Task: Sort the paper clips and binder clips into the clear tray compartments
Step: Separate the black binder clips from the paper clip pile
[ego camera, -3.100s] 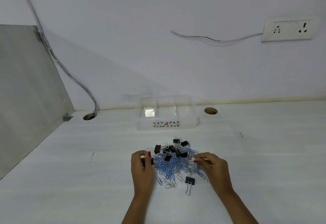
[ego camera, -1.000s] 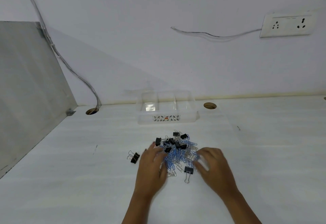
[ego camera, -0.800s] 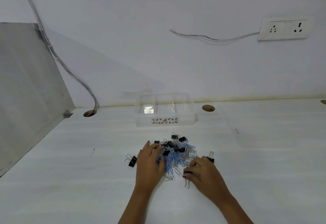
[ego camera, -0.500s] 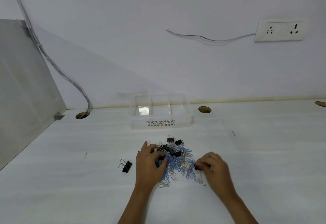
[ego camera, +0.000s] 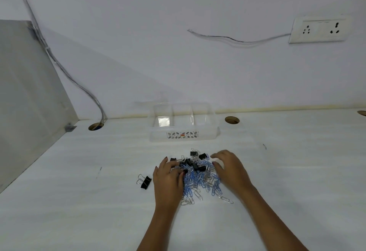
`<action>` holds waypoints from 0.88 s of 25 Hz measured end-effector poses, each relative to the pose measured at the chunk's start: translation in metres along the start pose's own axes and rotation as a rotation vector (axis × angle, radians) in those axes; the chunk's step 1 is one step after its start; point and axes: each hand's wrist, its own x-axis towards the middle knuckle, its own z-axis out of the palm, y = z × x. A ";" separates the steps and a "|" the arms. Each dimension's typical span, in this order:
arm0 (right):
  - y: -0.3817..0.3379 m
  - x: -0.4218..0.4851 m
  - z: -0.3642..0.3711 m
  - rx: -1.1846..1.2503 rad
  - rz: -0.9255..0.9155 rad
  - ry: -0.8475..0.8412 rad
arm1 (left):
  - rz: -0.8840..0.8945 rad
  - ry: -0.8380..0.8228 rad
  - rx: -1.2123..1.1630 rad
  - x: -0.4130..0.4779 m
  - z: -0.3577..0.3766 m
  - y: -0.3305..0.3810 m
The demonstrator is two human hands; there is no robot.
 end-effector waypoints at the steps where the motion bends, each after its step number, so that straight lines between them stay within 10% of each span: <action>1: -0.003 0.011 0.007 -0.008 -0.007 -0.079 | -0.007 0.015 -0.041 0.001 -0.003 0.001; 5: -0.012 0.036 0.028 -0.123 0.027 -0.208 | -0.131 0.094 -0.267 -0.005 -0.020 0.003; 17: 0.020 0.021 -0.015 0.468 0.388 0.269 | -0.328 0.101 0.098 -0.006 -0.048 -0.046; 22: 0.038 0.023 -0.035 0.173 0.501 0.037 | -0.146 -0.094 -0.010 0.031 -0.024 -0.027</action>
